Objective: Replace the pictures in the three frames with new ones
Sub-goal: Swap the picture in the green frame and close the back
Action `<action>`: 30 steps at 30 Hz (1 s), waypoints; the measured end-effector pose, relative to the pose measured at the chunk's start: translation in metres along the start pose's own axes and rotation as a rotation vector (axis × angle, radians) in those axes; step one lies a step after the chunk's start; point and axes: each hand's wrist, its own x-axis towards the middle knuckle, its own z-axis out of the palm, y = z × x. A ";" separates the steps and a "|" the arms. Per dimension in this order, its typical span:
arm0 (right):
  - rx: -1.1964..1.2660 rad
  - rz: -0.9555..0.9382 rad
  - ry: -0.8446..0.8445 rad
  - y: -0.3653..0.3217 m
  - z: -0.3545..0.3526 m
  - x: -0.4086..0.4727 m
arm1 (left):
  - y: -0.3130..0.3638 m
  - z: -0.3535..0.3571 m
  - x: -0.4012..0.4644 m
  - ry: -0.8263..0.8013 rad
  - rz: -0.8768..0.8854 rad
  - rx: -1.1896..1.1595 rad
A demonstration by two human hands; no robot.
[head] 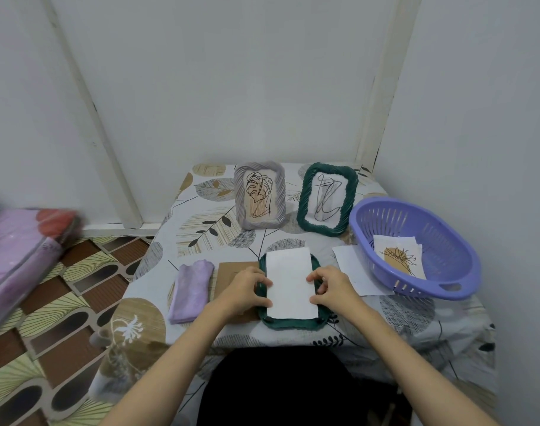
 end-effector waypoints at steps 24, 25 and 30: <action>-0.205 0.016 -0.038 -0.003 0.005 -0.008 | -0.002 0.007 0.002 -0.001 -0.052 0.111; -0.193 0.019 -0.036 -0.003 0.005 -0.008 | -0.003 0.007 0.002 0.007 -0.053 0.078; -0.098 0.076 -0.001 -0.005 0.006 -0.006 | -0.007 0.008 0.004 0.066 -0.078 -0.065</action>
